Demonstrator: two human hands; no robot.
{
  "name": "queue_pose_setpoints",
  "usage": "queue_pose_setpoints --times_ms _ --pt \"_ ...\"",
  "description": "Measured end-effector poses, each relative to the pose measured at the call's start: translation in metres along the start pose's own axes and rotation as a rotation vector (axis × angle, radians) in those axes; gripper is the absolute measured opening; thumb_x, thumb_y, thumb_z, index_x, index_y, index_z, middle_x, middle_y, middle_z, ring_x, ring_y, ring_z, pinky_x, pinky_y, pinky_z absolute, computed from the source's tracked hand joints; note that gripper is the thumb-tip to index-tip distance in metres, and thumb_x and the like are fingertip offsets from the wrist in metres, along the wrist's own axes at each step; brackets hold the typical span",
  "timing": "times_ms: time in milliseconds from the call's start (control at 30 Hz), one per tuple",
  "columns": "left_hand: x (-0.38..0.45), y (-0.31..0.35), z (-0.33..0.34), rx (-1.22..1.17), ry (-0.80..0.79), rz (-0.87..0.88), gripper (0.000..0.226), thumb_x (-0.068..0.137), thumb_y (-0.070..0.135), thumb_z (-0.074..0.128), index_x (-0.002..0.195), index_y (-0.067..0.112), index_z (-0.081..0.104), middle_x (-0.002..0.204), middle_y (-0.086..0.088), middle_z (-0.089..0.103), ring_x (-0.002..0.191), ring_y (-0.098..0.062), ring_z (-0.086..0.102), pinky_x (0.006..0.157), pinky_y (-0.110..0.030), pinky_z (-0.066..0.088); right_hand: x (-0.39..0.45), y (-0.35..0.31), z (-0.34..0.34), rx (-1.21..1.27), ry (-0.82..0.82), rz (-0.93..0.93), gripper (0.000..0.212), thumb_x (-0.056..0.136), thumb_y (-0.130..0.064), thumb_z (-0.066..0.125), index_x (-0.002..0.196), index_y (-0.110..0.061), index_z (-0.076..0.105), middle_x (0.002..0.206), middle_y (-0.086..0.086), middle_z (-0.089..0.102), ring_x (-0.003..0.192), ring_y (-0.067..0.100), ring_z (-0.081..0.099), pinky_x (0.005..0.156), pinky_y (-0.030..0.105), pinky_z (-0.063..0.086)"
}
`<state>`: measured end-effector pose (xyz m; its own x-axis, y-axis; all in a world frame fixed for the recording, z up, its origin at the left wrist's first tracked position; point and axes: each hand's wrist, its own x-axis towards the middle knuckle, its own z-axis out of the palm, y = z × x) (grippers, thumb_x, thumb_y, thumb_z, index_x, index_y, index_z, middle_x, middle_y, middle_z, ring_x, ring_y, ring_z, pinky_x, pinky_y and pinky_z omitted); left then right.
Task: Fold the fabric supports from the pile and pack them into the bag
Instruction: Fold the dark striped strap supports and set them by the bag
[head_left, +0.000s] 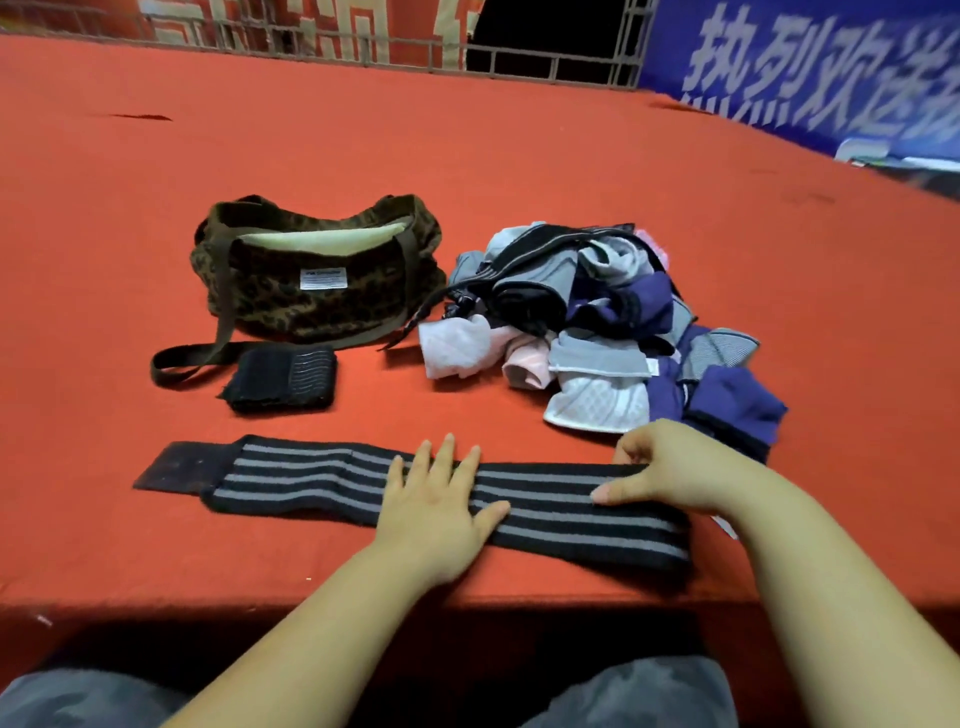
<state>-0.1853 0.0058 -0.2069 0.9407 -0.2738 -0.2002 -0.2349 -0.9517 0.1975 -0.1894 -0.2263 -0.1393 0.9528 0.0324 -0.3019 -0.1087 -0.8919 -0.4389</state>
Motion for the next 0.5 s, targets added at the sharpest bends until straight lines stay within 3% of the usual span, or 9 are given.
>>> queue_pose_setpoints --times_ms 67,133,233,300,367,433,500 --pt "0.003 0.003 0.003 0.022 0.012 -0.039 0.069 0.094 0.063 0.021 0.152 0.031 0.001 0.16 -0.001 -0.007 0.147 -0.023 -0.007 0.118 -0.046 -0.004 -0.009 0.017 -0.007 0.01 -0.054 0.049 0.037 0.061 -0.044 0.084 0.07 -0.015 0.064 0.066 0.0 0.064 0.062 0.013 0.055 0.063 0.033 0.048" --pt "0.005 0.009 0.003 0.053 0.021 -0.078 0.068 0.095 0.061 0.02 0.152 0.029 0.002 0.16 -0.003 -0.006 0.147 -0.025 -0.006 0.117 -0.047 -0.003 -0.016 0.031 -0.011 0.027 -0.074 0.094 0.033 0.061 -0.041 0.085 0.069 -0.017 0.063 0.066 0.0 0.063 0.061 0.015 0.055 0.06 0.032 0.047" --pt "0.006 0.026 0.003 0.023 0.133 0.01 0.063 0.098 0.052 0.025 0.152 0.025 0.007 0.16 -0.006 0.001 0.147 -0.024 0.002 0.119 -0.042 0.001 -0.021 0.04 -0.014 0.116 0.048 0.127 0.031 0.064 -0.034 0.085 0.074 -0.017 0.062 0.066 0.0 0.06 0.058 0.017 0.052 0.054 0.025 0.041" --pt "0.0 0.041 0.004 -0.16 0.197 0.26 0.064 0.097 0.053 0.032 0.151 0.026 0.011 0.159 0.002 0.007 0.146 -0.015 0.008 0.118 -0.027 0.002 -0.021 0.037 -0.012 0.335 0.177 0.107 0.026 0.066 -0.026 0.084 0.078 -0.015 0.064 0.068 -0.001 0.063 0.057 0.011 0.055 0.052 0.021 0.044" --pt "-0.011 0.061 0.002 -0.407 0.144 0.483 0.076 0.09 0.054 0.049 0.149 0.032 0.006 0.153 0.017 0.005 0.143 -0.001 0.009 0.113 -0.011 0.001 -0.021 0.028 -0.007 0.547 0.256 0.069 0.023 0.069 -0.024 0.082 0.08 -0.012 0.066 0.07 0.001 0.067 0.059 0.009 0.057 0.056 0.022 0.045" --pt "-0.018 0.077 0.003 -0.572 0.095 0.537 0.092 0.084 0.046 0.065 0.147 0.034 0.0 0.147 0.025 0.007 0.138 0.007 0.012 0.111 -0.008 0.008 -0.021 0.014 0.0 0.662 0.295 0.004 0.021 0.071 -0.025 0.08 0.082 -0.012 0.069 0.075 0.004 0.071 0.065 0.012 0.061 0.063 0.026 0.048" --pt "-0.016 0.083 0.009 -0.699 0.196 0.472 0.084 0.086 0.034 0.065 0.148 0.035 0.008 0.142 0.028 0.024 0.133 0.008 0.027 0.107 -0.008 0.021 -0.02 -0.001 0.006 0.737 0.323 -0.065 0.014 0.076 -0.025 0.076 0.084 -0.015 0.07 0.08 0.003 0.073 0.071 0.014 0.064 0.072 0.031 0.051"
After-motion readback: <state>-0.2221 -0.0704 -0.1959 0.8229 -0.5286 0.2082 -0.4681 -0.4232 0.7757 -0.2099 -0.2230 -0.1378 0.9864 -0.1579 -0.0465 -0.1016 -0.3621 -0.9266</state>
